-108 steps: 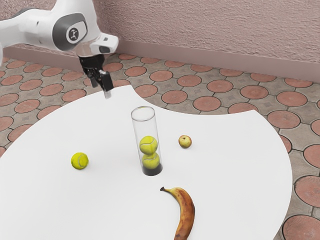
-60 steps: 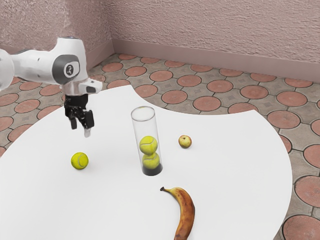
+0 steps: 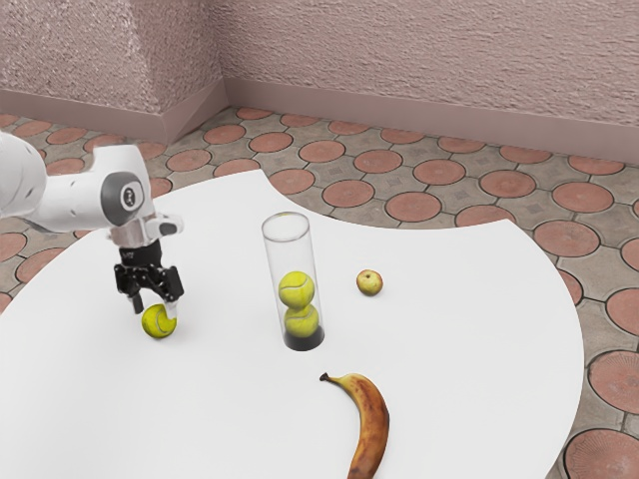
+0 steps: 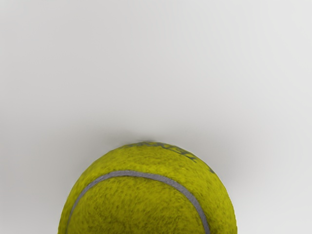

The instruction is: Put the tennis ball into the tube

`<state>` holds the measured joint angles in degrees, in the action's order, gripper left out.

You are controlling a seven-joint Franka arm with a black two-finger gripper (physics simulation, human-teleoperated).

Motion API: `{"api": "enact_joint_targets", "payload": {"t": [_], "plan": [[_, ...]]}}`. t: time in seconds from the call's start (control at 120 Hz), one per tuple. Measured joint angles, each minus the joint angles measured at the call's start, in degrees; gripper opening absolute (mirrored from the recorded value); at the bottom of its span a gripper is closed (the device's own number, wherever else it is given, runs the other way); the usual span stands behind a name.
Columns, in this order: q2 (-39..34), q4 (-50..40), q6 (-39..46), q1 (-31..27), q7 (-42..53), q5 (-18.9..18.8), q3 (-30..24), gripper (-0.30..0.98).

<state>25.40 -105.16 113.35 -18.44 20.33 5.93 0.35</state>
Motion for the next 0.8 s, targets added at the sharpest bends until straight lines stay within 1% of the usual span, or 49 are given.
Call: {"api": "enact_joint_targets", "payload": {"t": [0.125,0.267,0.592,0.717,0.767,0.8], "plan": [[2.5,1.1,1.3,0.0,-0.7,1.0,0.2,0.69],[3.0,1.0,2.1,-0.1,-1.4,2.0,0.3,0.68],[2.4,-0.4,2.6,-0.5,-2.2,2.6,0.3,0.46],[2.4,-0.6,2.7,-0.8,-2.4,2.6,0.3,0.43],[0.8,-0.8,2.6,-0.7,-2.6,2.5,0.0,0.41],[-1.7,-1.5,2.5,-0.6,-2.7,2.4,-0.3,0.40]]}}
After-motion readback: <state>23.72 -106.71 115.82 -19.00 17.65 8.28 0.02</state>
